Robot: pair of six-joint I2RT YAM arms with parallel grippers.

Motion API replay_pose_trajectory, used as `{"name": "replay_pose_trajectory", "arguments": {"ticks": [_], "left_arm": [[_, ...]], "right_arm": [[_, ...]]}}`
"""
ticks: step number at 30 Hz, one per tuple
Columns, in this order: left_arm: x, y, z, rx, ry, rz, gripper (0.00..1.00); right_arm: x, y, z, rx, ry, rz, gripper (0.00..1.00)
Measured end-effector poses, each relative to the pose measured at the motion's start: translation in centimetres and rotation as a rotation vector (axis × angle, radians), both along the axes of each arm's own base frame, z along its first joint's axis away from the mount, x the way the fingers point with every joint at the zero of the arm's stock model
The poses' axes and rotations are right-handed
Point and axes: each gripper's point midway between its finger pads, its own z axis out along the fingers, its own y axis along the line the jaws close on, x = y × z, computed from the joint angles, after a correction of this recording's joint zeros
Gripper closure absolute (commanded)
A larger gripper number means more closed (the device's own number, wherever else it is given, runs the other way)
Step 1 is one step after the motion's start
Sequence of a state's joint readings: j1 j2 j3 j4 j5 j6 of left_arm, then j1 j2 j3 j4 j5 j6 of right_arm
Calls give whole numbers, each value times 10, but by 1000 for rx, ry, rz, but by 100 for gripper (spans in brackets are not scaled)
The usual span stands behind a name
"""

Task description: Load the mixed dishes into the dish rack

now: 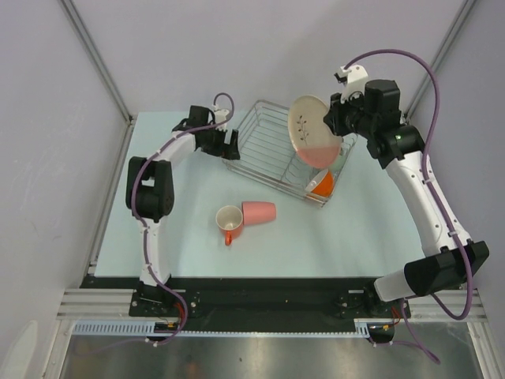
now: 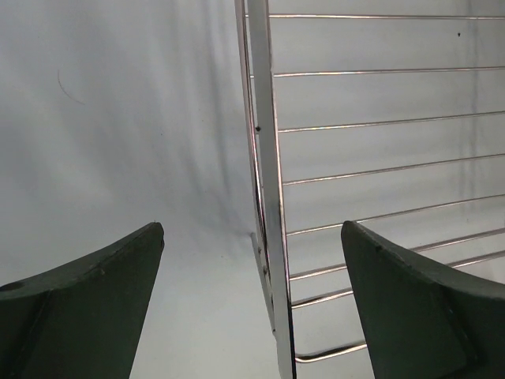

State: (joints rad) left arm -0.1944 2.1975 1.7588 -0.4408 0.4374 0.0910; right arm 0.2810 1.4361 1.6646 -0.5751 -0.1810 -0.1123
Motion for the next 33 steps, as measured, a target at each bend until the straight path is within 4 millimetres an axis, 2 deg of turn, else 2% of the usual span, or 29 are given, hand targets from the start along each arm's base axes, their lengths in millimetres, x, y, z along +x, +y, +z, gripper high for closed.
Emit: {"name": "replay_pose_trajectory", "arguments": {"ticks": [5, 10, 15, 20, 24, 33], "left_arm": [[-23, -3, -4, 25, 37, -14, 0], [-59, 0, -6, 42, 79, -38, 0], [-95, 5, -8, 59, 125, -57, 0], [-123, 12, -10, 74, 167, -69, 0], [-130, 14, -8, 75, 182, -71, 0], [-136, 12, -3, 62, 203, -82, 0]], "right_arm": [[-1, 9, -11, -86, -10, 15, 100], [4, 15, -22, -174, -21, 30, 100], [6, 13, -28, -260, -48, 39, 100], [-2, 6, -47, -372, -71, 91, 100], [-13, 6, -51, -461, -106, 186, 100], [-25, 31, -36, -568, -267, 414, 100]]}}
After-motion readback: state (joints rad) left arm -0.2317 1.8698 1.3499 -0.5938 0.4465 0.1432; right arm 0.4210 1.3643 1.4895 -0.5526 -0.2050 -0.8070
